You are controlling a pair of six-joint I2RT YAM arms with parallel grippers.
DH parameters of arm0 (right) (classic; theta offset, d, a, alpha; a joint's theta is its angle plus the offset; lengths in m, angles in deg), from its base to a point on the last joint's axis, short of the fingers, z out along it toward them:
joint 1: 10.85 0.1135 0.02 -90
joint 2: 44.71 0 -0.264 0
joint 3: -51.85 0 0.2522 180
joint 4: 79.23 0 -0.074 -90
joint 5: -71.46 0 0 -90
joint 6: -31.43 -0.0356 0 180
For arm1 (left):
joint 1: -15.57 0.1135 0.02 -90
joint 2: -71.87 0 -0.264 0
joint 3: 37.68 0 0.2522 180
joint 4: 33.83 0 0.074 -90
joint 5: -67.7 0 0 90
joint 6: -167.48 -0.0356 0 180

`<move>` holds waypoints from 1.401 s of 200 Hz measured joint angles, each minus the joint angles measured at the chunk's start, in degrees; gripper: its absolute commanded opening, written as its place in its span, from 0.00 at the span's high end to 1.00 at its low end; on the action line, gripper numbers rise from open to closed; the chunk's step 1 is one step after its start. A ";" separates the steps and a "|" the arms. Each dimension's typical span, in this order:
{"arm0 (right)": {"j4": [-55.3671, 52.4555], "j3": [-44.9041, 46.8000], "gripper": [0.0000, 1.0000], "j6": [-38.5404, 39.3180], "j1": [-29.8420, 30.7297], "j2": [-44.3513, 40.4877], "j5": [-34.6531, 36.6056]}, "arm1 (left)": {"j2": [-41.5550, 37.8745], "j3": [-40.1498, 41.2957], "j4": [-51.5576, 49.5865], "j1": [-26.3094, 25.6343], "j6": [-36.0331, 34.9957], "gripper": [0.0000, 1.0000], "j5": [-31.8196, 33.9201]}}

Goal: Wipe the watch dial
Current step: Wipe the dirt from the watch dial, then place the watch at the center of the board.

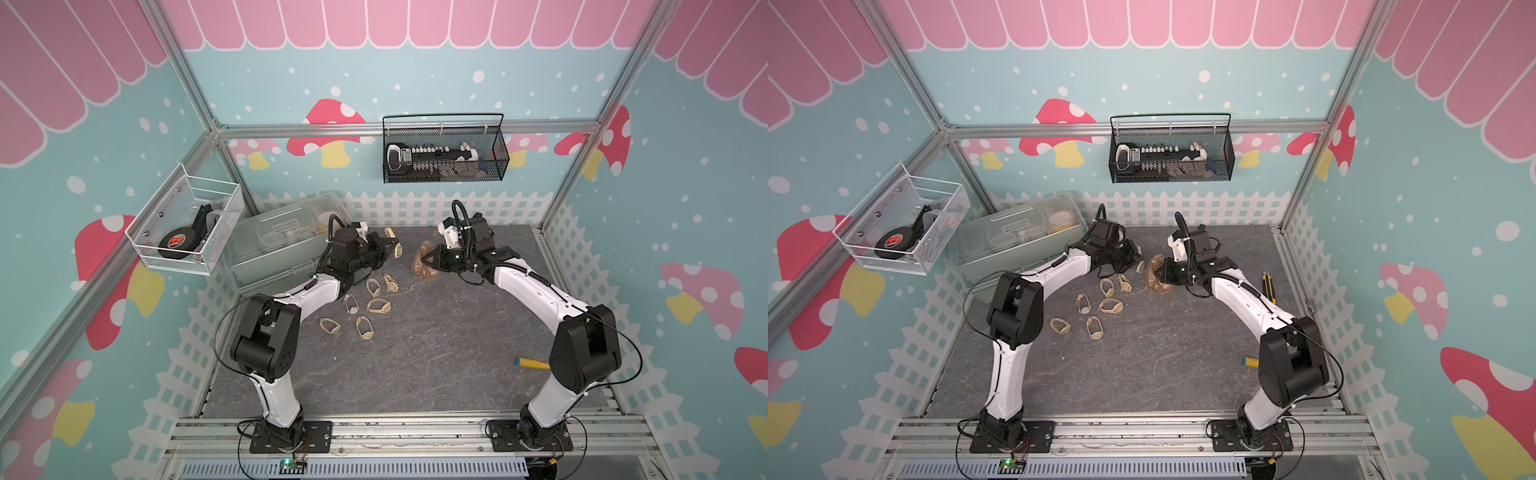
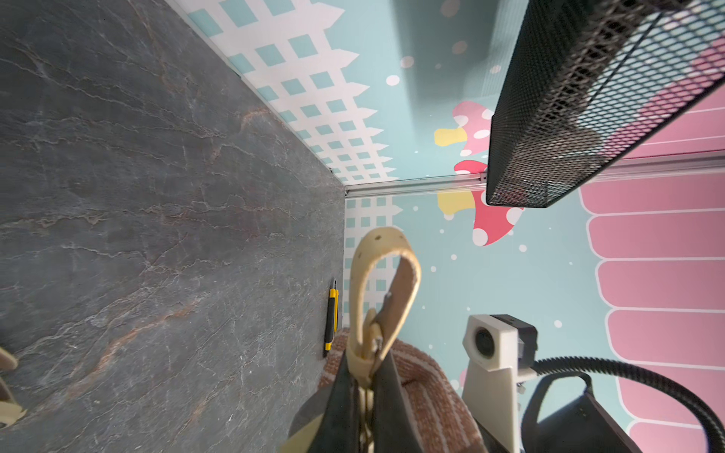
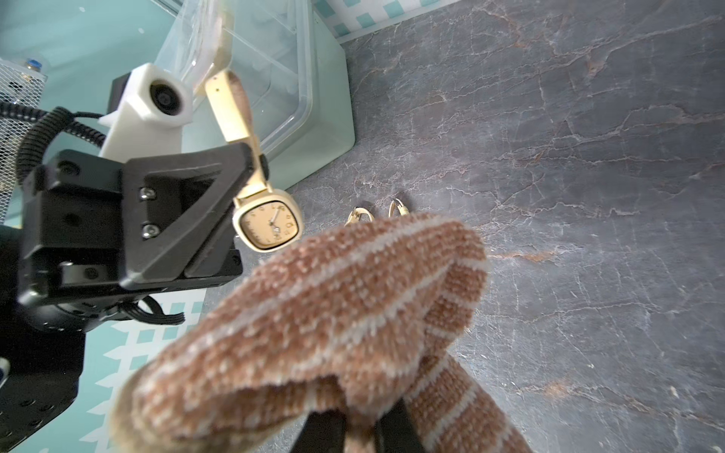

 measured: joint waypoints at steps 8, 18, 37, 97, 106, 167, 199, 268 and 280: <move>-0.07 0.00 1.00 0.02 0.04 -0.04 0.04 | 0.63 -1.14 -1.60 -0.20 -0.37 1.00 0.00; -0.24 0.00 1.00 0.13 0.09 -0.07 0.04 | 1.60 -3.26 -4.50 -0.59 -1.55 1.00 0.09; -0.63 0.07 1.00 0.46 0.07 -0.24 0.09 | 3.69 -8.59 -10.75 -1.62 -4.35 1.00 0.52; -1.20 3.91 1.00 1.31 0.07 -3.08 1.07 | 12.26 -22.16 -27.87 -3.48 -10.58 1.00 3.26; -1.31 4.70 1.00 1.40 0.07 -3.54 1.27 | 13.99 -24.00 -30.42 -3.48 -11.43 1.00 3.85; -3.23 8.90 1.00 2.25 0.07 -7.08 2.19 | 23.96 -34.38 -45.22 -5.49 -17.97 1.00 8.70; -3.87 11.61 1.00 2.58 0.07 -10.54 2.71 | 27.85 -39.08 -50.34 -6.75 -19.71 1.00 11.37; -6.32 16.13 1.00 2.71 0.07 -15.15 3.74 | 34.91 -48.94 -60.63 -7.43 -21.90 1.00 17.73; -6.64 16.31 1.00 2.82 0.07 -15.47 3.85 | 35.80 -50.47 -62.16 -7.54 -22.36 1.00 18.56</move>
